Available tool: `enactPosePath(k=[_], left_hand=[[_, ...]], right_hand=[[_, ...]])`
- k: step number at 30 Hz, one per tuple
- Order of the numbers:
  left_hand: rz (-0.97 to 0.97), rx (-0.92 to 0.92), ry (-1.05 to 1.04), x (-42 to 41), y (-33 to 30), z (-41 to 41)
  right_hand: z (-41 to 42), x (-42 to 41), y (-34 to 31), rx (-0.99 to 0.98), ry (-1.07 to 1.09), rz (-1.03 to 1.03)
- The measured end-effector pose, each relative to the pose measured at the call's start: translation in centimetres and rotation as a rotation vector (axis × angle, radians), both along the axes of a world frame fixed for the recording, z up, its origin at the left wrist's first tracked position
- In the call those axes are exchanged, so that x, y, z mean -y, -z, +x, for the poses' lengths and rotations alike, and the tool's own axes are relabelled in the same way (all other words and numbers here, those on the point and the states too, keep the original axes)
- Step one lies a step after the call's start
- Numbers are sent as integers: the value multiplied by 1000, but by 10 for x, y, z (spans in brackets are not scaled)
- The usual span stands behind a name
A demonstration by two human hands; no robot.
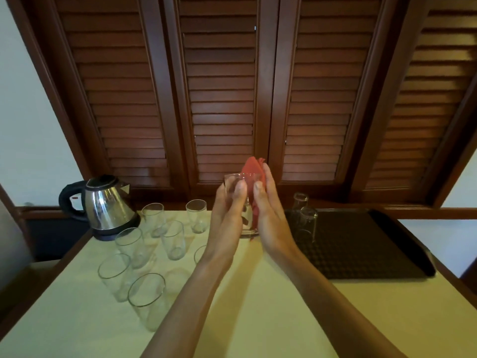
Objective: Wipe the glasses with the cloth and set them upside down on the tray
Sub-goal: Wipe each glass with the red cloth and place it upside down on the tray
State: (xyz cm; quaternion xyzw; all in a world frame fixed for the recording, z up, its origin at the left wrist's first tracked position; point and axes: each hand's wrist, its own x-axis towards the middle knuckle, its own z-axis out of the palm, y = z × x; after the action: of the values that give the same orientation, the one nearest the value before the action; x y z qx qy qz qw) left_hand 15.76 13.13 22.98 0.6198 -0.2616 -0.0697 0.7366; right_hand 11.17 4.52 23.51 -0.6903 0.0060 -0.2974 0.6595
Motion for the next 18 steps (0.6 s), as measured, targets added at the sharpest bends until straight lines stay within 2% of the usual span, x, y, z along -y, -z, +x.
enactPosePath(k=[4,9,10,13,14,16,18], left_hand=[[-114,-12,-64,-5,-21,0],[-22,-23,49,-5,-16,-23],[-6,-27,50,-6,-11,-12],[-52,-73,1,-9,-12,6],[-59,-76,3,-9,-8,6],[-31,-76,52,-10,-3,-4],[-53,-124,109,-10,1,-10]], right_hand=[[-9,-28,16,44,6,-215],[-1,1,-1,3,51,1],[-6,-6,2,4,63,-48],[-18,-35,22,42,95,-367],[-17,-33,27,56,123,-400],[-8,-19,18,27,177,-306],[-7,-12,4,23,207,-318]])
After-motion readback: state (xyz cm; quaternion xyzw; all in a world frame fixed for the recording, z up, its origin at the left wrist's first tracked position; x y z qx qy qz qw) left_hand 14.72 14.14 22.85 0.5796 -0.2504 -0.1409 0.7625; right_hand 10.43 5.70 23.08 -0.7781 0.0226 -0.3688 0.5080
